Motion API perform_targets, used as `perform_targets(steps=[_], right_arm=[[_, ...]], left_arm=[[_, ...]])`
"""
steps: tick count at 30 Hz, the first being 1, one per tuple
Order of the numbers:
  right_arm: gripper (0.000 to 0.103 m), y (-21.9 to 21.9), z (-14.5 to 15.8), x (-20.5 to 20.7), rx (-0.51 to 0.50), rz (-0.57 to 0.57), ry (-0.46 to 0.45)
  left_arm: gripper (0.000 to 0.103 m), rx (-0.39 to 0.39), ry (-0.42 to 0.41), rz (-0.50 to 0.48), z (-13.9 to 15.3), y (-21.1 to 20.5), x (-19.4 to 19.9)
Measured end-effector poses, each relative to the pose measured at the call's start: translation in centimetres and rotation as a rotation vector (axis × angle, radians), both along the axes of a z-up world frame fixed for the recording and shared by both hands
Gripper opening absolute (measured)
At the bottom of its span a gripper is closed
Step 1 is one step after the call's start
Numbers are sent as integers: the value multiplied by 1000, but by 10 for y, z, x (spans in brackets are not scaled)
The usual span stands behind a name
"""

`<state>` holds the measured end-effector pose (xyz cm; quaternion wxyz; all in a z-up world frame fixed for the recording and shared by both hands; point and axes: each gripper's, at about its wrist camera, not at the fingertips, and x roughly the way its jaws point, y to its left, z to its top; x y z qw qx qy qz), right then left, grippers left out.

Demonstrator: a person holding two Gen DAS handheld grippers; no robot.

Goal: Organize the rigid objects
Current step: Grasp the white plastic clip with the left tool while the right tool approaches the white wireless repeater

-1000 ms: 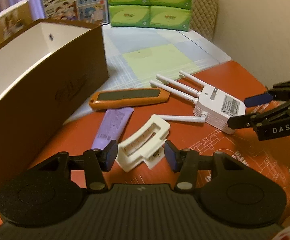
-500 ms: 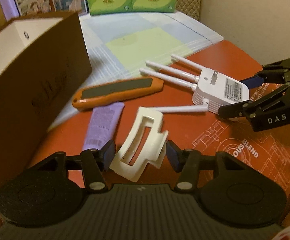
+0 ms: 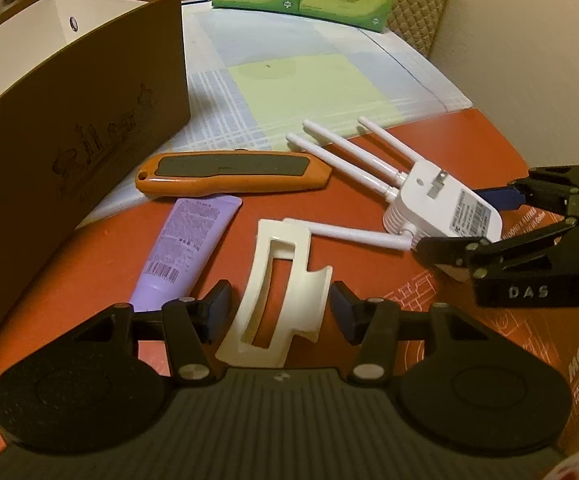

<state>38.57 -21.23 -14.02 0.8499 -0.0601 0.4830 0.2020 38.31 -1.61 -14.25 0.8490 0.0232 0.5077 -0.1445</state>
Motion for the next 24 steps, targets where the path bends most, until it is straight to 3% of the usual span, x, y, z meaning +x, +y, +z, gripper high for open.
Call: perform_targets(steps=[2, 8, 24], right_arm=[[63, 3, -2, 2, -8, 12, -3], [53, 6, -2, -5, -13, 29, -30], [53, -10, 7, -82, -11, 10, 36]], left_arm=[[40, 0, 8, 7, -2, -1, 0], [37, 2, 1, 30, -1, 1, -6], [37, -2, 48, 119, 4, 18, -72]])
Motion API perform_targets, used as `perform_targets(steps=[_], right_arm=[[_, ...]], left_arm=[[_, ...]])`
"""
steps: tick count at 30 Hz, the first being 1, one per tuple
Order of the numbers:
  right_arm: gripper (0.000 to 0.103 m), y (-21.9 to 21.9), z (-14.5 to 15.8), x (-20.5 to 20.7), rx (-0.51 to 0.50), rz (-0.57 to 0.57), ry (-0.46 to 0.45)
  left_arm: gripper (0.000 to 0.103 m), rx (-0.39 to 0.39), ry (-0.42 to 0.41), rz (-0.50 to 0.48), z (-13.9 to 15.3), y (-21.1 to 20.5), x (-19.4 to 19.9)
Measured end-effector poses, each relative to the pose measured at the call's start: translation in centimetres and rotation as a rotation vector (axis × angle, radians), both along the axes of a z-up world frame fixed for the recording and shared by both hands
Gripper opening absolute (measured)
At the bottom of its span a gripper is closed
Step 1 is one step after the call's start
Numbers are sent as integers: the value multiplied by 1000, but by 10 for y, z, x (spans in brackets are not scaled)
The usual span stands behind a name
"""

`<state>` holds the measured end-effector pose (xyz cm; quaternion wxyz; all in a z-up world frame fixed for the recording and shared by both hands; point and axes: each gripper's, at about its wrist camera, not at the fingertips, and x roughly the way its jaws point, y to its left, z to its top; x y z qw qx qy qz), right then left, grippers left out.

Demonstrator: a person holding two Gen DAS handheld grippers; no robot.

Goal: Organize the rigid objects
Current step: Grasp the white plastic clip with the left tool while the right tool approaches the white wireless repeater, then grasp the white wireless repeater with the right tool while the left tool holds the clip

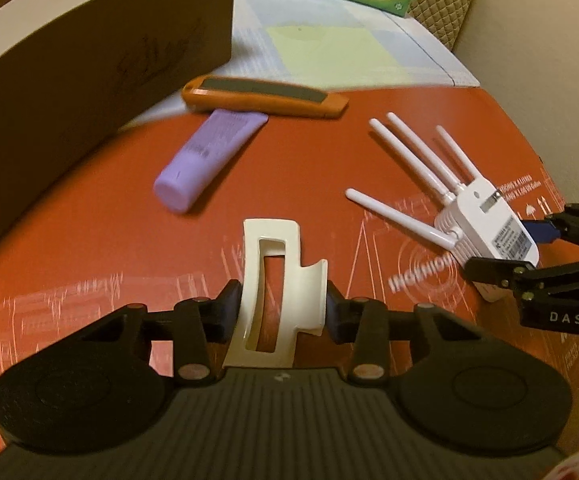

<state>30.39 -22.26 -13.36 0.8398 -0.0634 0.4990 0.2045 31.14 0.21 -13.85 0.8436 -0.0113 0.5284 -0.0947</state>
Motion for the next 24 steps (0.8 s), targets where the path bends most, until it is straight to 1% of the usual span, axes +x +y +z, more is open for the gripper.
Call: perform_targets(steps=[5, 10, 16, 24], right_arm=[[53, 3, 1, -11, -8, 21, 22], [54, 6, 0, -4, 3, -13, 27], [55, 9, -1, 5, 8, -12, 24], [53, 11, -2, 4, -2, -17, 12]], left_arm=[[37, -9, 13, 7, 1, 1, -9], [38, -37, 22, 30, 2, 2, -8], [37, -19, 10, 23, 2, -3, -5], [36, 3, 1, 27, 3, -5, -8]])
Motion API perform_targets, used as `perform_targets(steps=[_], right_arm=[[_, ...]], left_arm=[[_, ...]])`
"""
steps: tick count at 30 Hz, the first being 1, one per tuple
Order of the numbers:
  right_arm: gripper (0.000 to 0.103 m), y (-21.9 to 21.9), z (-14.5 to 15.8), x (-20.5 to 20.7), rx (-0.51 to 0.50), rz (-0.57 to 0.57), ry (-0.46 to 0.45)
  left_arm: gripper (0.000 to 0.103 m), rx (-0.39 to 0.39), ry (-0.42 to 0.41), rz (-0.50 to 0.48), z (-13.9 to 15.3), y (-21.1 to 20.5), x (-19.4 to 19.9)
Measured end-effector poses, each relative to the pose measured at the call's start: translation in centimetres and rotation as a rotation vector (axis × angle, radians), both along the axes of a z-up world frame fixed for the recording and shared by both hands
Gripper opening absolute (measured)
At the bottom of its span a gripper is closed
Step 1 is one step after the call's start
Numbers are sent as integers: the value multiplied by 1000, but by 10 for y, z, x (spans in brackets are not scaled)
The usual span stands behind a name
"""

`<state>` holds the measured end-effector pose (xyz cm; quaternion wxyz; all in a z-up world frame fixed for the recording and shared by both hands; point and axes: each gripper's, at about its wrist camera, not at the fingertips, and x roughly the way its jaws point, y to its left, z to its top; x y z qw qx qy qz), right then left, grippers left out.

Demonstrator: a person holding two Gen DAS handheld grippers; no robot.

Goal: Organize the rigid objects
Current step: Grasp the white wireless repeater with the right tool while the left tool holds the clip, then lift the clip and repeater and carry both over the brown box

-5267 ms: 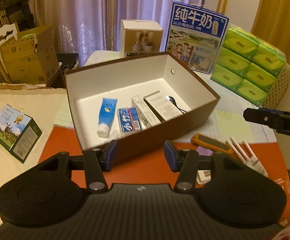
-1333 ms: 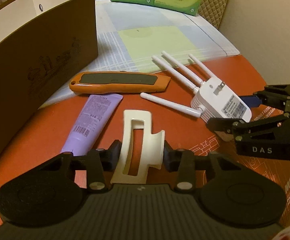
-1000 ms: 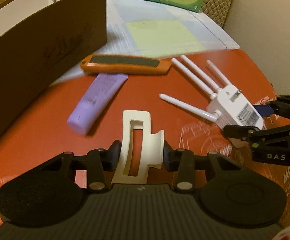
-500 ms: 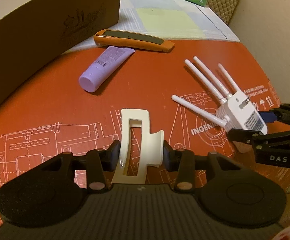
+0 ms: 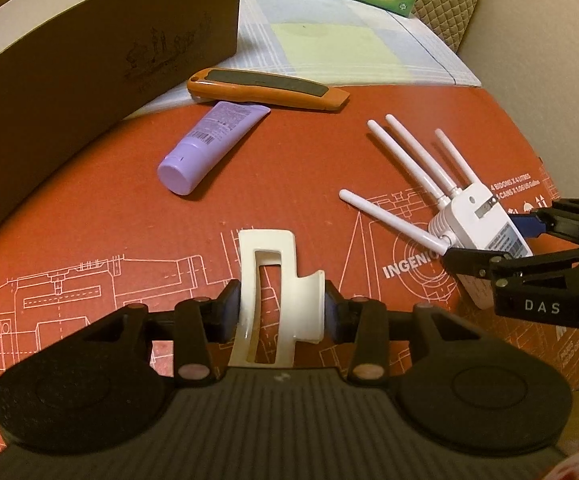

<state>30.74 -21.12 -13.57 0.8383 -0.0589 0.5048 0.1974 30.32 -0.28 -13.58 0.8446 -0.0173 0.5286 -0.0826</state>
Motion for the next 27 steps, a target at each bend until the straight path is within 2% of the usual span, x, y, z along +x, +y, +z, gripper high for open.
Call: perform_targets(steps=[13, 27], right_arm=[[53, -4, 6, -8, 7, -13, -29], [53, -3, 34, -11, 48, 7, -74]], left_arm=[[36, 17, -31, 7, 7, 1, -9], [36, 10, -106, 42, 41, 9, -17]])
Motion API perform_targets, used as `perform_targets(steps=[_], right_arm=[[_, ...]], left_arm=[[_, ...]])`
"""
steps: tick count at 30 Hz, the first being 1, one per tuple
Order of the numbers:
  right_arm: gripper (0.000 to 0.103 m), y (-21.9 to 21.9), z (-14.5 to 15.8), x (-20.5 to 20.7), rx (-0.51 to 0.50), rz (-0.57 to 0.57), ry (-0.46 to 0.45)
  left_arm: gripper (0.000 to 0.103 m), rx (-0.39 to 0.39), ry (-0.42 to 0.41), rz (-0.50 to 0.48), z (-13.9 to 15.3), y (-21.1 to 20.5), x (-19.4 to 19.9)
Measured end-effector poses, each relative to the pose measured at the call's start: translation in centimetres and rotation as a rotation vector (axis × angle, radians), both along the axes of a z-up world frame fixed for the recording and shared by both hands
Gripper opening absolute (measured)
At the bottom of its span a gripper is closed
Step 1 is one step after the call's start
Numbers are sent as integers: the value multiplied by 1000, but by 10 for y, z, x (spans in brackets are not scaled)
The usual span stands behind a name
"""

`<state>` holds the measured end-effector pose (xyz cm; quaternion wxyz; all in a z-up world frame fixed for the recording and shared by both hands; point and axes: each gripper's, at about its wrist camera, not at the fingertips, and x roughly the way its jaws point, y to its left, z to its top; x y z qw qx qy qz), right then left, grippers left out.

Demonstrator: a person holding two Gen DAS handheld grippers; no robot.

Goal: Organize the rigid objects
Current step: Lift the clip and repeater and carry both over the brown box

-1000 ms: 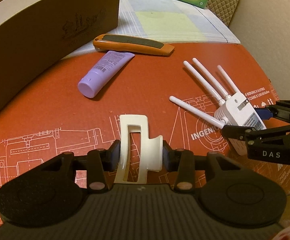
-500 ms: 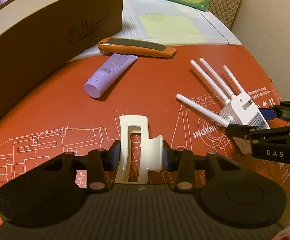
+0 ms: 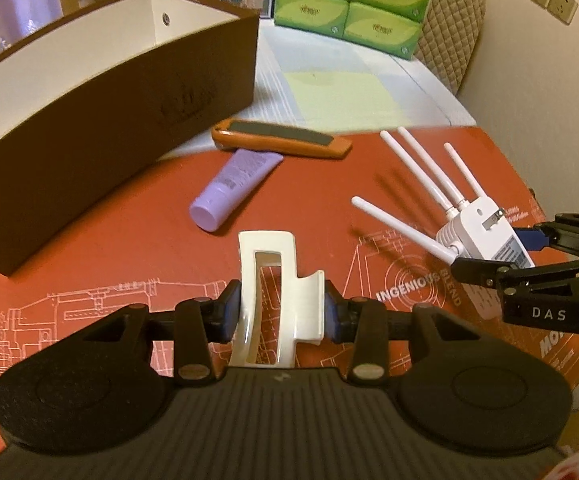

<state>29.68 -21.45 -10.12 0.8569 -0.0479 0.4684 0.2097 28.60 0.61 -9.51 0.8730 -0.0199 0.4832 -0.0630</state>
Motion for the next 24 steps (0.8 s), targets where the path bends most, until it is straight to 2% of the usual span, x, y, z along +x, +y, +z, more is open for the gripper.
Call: perform_targets(steps=[14, 24], right_arm=[[53, 35, 37, 15, 64, 114, -58], [53, 78, 67, 40, 112, 230, -109]], left_arm=[[36, 12, -60, 110, 41, 30, 3], [36, 28, -125, 202, 75, 67, 10]])
